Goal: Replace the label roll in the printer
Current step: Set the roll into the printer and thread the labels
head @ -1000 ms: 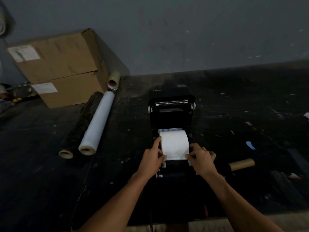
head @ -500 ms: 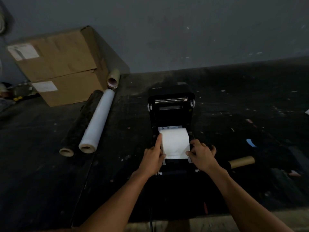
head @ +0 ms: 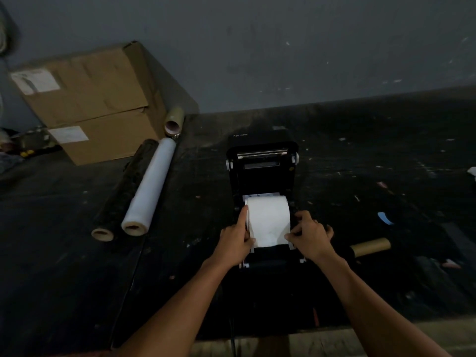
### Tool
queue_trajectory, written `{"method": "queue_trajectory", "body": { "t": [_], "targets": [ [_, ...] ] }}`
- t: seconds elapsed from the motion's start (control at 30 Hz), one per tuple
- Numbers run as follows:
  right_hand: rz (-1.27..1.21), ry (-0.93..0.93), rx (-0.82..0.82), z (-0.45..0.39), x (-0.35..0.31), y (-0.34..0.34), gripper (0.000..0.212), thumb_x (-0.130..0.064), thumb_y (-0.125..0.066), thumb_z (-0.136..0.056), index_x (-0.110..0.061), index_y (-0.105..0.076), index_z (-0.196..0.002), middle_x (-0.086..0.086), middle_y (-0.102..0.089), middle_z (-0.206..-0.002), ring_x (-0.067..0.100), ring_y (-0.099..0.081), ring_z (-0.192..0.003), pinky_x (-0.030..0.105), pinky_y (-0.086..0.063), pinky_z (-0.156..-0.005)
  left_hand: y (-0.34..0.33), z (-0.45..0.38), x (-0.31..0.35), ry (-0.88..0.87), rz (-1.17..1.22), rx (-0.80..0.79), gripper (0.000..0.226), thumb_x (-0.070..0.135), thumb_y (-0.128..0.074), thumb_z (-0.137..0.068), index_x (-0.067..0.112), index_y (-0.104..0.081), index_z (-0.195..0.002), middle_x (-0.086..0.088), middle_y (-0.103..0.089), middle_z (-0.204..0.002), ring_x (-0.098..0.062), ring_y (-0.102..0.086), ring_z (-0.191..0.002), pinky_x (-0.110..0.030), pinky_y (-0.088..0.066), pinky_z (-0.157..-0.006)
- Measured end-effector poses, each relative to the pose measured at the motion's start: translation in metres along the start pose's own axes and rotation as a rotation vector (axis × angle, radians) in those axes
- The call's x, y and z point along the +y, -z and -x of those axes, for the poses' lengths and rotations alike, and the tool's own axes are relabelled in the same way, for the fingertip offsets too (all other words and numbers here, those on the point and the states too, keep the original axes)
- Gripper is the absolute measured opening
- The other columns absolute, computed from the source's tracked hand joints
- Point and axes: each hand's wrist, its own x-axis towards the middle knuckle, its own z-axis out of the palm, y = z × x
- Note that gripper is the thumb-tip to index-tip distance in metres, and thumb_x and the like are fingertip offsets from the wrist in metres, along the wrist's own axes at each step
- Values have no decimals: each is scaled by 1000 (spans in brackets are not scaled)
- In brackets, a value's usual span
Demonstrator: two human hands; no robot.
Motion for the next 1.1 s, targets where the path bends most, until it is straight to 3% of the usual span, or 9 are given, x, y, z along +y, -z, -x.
{"method": "queue_trajectory", "body": {
  "t": [0.07, 0.17, 0.27, 0.37, 0.47, 0.67, 0.8, 1.1],
  "targets": [
    [-15, -14, 1, 0, 0, 0, 47, -28, -68, -81, -19, -49, -123, -19, -58, -86, 15, -54, -111, 54, -15, -111, -1, -2, 1, 25, 18, 14, 92, 11, -61, -87, 28, 2, -152, -9, -66, -80, -21, -65, -75, -32, -54, -80],
    [22, -4, -19, 0, 0, 3, 41, -28, -66, -83, -17, -56, -120, -18, -58, -92, 16, -55, -111, 53, -16, -110, -2, -1, 5, 64, 152, 85, 91, 9, -67, -84, 29, -9, -152, -10, -69, -84, -15, -65, -77, -16, -47, -68],
    [20, 3, -30, 1, -3, 5, 50, -27, -64, -84, -18, -47, -130, -11, -68, -101, 19, -54, -116, 55, -12, -111, -5, 0, 2, 68, 185, 117, 87, 2, -62, -86, 29, -12, -152, -12, -69, -86, -17, -66, -80, -7, -44, -65],
    [-45, 0, -2, 4, -4, 5, 59, -27, -63, -85, -21, -35, -136, -9, -71, -102, 20, -52, -120, 54, -11, -111, -5, -2, -2, 68, 127, 69, 89, 0, -59, -86, 29, -6, -153, -12, -68, -84, -20, -66, -79, -16, -48, -72],
    [-34, 11, 18, 6, -4, 3, 51, -23, -64, -86, -21, -40, -131, -6, -71, -101, 22, -54, -118, 52, -15, -111, 0, -4, 0, 76, 97, 28, 93, 7, -64, -85, 28, -4, -152, -10, -71, -87, -19, -66, -79, -25, -52, -79],
    [79, 24, -58, 4, -10, 8, 52, -25, -62, -85, -22, -38, -131, -7, -71, -101, 21, -53, -118, 57, -10, -112, -5, -2, 2, 89, 187, 118, 85, 3, -64, -86, 26, -15, -152, -11, -70, -86, -17, -65, -81, -20, -47, -79],
    [-10, 15, 7, 5, -12, 8, 50, -24, -63, -86, -20, -40, -130, -7, -72, -99, 23, -54, -116, 54, -15, -110, -4, -3, -2, 90, 139, 53, 85, 3, -60, -86, 26, -12, -153, -11, -67, -84, -19, -65, -80, -21, -49, -79],
    [119, 32, -29, 5, -12, 4, 51, -20, -60, -87, -19, -36, -132, -1, -70, -102, 24, -54, -115, 56, -12, -112, -8, 4, 4, 75, 60, 90, 90, 8, -66, -84, 25, -10, -152, -4, -64, -79, -22, -65, -80, -43, -52, -91]
  ]
}}
